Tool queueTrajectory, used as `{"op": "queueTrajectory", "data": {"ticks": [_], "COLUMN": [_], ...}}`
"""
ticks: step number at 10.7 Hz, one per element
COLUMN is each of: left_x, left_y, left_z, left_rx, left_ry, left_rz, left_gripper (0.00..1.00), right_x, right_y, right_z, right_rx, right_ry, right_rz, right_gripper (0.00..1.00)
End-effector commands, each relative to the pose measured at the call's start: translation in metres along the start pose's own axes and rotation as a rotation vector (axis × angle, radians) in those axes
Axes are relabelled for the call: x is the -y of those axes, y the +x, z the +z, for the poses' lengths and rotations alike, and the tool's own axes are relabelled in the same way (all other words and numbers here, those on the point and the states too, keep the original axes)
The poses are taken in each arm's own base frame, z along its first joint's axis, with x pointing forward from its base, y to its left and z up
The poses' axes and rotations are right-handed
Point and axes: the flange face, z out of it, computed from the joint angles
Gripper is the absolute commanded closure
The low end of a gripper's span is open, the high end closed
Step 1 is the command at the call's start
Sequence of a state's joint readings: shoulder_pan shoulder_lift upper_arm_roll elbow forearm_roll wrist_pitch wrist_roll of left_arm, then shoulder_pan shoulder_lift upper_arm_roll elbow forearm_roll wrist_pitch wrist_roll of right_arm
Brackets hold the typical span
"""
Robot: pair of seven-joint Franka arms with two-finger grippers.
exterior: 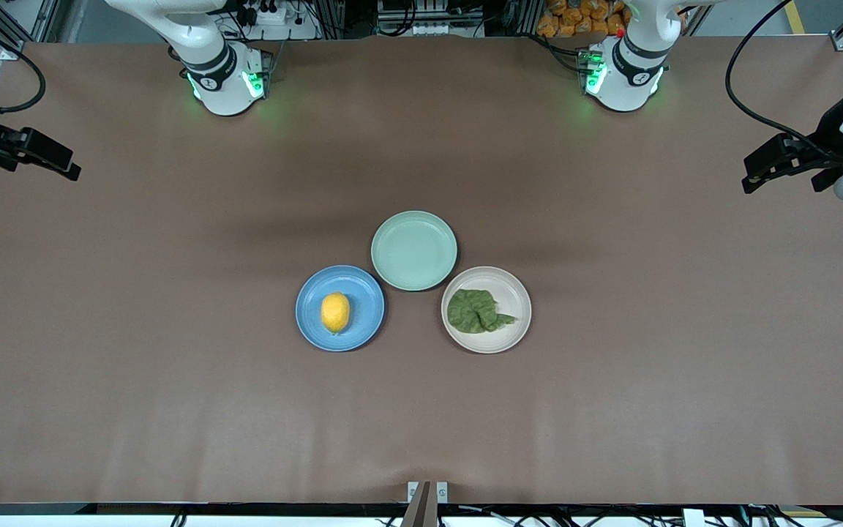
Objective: Pick lemon and lettuce from blue and beige plates
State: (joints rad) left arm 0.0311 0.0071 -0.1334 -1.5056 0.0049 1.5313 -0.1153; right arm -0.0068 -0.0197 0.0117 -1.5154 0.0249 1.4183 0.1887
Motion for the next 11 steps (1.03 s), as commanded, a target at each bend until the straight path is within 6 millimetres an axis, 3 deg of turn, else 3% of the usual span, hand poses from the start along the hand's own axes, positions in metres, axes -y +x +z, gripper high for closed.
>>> {"op": "queueTrajectory", "data": {"ticks": [1,4,7,10,11], "left_x": [0.003,-0.004,-0.018,-0.032,-0.034], "left_y": [0.0,0.003,0.019,0.032,0.035], "left_z": [-0.002,0.007,0.04,0.06,0.068], "left_rx": [0.011,0.028,0.083,0.089,0.102], "left_ry": [-0.029,-0.044,-0.062,-0.082,-0.097], "left_rz": [0.018,0.018,0.026,0.04,0.04], "left_gripper": [0.0,0.0,0.0,0.0,0.0], "right_x": [-0.001,0.001,0.001,0.004,0.005], "right_y": [0.003,0.002,0.002,0.01,0.02], "right_z": [-0.004,-0.004,-0.004,0.005,0.02], "right_rx": [-0.005,-0.006,-0.006,0.001,0.029], "right_ry": [0.004,0.004,0.004,0.001,-0.004], "right_rz": [0.016,0.016,0.016,0.011,0.013], "right_gripper": [0.0,0.0,0.0,0.0,0.0]}}
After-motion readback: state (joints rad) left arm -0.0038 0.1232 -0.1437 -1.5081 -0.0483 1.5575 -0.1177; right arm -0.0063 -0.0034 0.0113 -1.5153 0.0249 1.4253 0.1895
